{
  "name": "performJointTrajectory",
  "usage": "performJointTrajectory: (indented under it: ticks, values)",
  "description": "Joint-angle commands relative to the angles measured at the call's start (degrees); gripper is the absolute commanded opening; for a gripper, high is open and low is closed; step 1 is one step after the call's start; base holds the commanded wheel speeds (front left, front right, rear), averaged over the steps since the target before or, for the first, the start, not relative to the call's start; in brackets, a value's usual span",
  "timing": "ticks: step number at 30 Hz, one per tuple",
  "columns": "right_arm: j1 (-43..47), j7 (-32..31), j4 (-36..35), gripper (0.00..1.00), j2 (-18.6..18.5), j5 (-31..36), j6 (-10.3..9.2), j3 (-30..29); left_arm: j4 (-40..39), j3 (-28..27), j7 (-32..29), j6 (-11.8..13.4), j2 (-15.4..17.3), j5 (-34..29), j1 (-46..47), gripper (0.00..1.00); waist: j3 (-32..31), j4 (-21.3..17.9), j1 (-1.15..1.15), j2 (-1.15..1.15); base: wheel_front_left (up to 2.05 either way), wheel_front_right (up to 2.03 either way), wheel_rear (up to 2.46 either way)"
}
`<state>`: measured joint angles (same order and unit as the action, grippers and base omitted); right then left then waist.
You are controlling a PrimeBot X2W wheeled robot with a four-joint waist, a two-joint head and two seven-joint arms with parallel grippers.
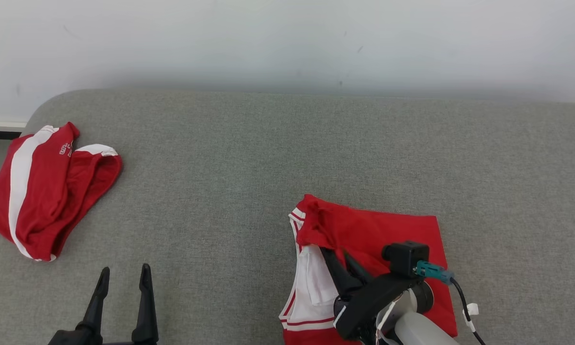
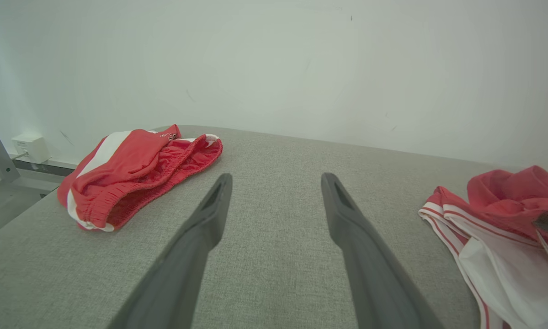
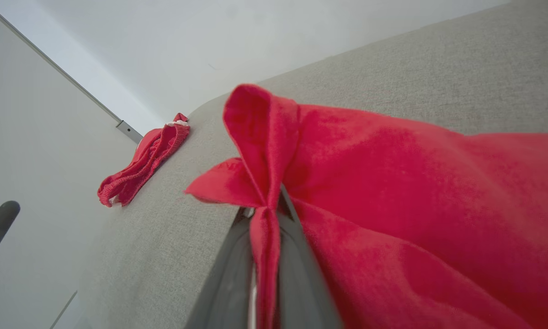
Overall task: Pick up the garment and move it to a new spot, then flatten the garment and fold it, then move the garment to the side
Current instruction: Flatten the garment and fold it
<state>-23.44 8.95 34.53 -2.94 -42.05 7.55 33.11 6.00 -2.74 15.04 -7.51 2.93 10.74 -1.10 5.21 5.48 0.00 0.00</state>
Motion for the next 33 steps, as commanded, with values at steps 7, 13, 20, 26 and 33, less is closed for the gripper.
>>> performJointTrajectory:
  ticks: [7, 13, 20, 26, 33]
  values:
    - [-3.56, 4.12, 1.48, 1.00, 0.05, 4.14, -0.13, -0.61, 0.00, -0.42, 0.20, 0.05, -0.05, 0.52, 0.40, 1.00, -0.41, -1.05, 0.00, 0.00, 0.00, 0.00, 0.00]
    - [-2.60, 5.75, -2.97, 1.00, -3.09, 7.53, -0.13, -5.77, -0.31, -0.54, 0.20, 0.08, -0.07, -0.11, -0.03, 1.00, -0.94, -2.47, 0.00, 0.00, 0.00, 0.00, 0.00]
    - [2.65, 6.23, -12.06, 1.00, -7.39, 12.30, -0.13, -13.88, -0.84, -0.93, 0.20, 0.11, -0.06, -0.85, -0.36, 1.00, -1.63, -4.14, 0.00, 0.00, 0.00, 0.00, 0.00]
    - [10.45, 6.20, -20.69, 1.00, -7.31, 16.56, -0.13, -21.22, -1.28, -1.51, 0.20, 0.10, -0.04, -1.21, -1.27, 1.00, -2.52, -5.15, 0.00, 0.00, 0.00, 0.00, 0.00]
    - [17.34, 6.19, -26.62, 1.00, -6.17, 20.22, -0.13, -25.06, -1.63, -1.83, 0.20, 0.08, -0.05, -1.47, -2.13, 1.00, -3.15, -5.77, 0.00, 0.00, 0.00, 0.00, 0.00]
